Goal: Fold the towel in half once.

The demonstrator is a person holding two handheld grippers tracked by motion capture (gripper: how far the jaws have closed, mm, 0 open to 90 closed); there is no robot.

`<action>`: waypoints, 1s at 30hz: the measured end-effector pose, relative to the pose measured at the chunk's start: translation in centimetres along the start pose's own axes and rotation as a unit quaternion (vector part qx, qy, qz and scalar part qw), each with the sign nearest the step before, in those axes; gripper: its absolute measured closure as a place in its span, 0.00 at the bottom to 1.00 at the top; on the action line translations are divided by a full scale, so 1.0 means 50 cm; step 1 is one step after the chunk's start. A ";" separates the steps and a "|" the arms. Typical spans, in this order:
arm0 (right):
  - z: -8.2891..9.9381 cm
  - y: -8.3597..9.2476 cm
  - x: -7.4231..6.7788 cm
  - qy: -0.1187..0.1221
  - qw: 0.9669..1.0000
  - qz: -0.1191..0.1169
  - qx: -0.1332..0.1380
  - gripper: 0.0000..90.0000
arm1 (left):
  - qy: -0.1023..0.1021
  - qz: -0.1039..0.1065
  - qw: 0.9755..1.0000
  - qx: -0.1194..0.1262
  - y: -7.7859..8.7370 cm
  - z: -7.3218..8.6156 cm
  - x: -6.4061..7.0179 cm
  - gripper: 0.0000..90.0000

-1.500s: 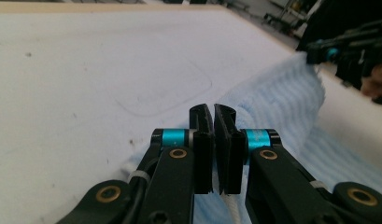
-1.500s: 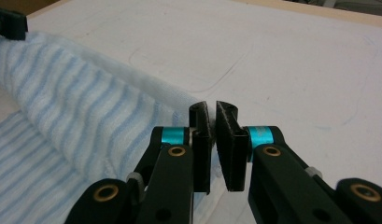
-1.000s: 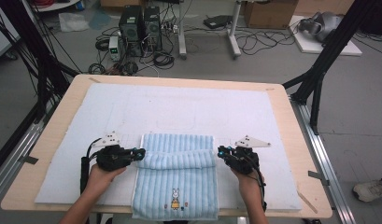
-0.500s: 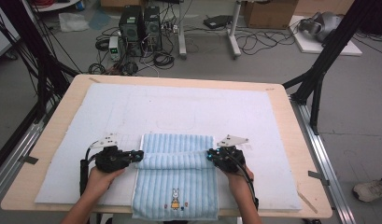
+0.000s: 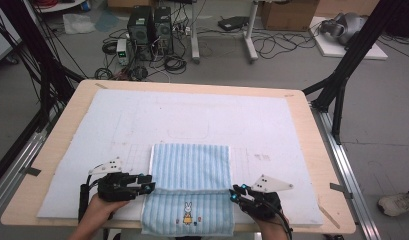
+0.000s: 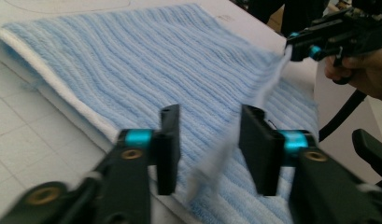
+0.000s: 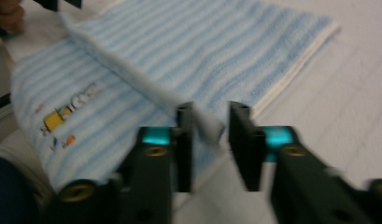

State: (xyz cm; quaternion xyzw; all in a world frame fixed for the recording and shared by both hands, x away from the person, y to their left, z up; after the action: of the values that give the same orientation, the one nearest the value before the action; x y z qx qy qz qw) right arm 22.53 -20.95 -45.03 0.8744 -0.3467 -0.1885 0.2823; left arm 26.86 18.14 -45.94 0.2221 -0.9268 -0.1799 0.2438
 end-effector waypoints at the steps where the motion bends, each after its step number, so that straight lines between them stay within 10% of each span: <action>1: 0.005 0.001 0.002 -0.009 1.000 -0.001 0.004 0.71 | 0.004 -0.017 1.000 0.007 0.004 -0.004 -0.008 0.54; 8: -0.037 -0.017 0.060 -0.044 0.997 0.055 0.031 0.64 | 0.030 -0.071 0.997 0.033 -0.009 -0.051 -0.069 0.51; 19: -0.115 -0.148 0.150 -0.078 0.992 0.098 -0.034 0.56 | 0.083 -0.137 0.987 -0.017 -0.084 -0.098 -0.167 0.47; 25: -0.125 -0.177 0.146 -0.071 0.991 0.093 -0.058 0.61 | 0.048 -0.165 0.984 -0.054 -0.124 -0.109 -0.151 0.56; 30: -0.131 -0.180 0.135 -0.052 0.991 0.092 -0.079 0.87 | -0.005 -0.190 0.979 -0.077 -0.135 -0.108 -0.133 0.92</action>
State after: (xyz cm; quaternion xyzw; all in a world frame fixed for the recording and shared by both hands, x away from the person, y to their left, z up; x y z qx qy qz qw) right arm 35.11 -17.96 -46.50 0.8027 -0.4239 -0.2339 0.3482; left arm 37.12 14.58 -46.97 0.3743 -0.8522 -0.2945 0.2167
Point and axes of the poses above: each handheld gripper's, and its own axes: y roughly backward along the jaws, z roughly out of its underside, x roughly to its right, the point moved 3 cm from there along -y, roughly forward along the jaws, and after that the axes turned 5 degrees about -x, right-handed, at the moved point
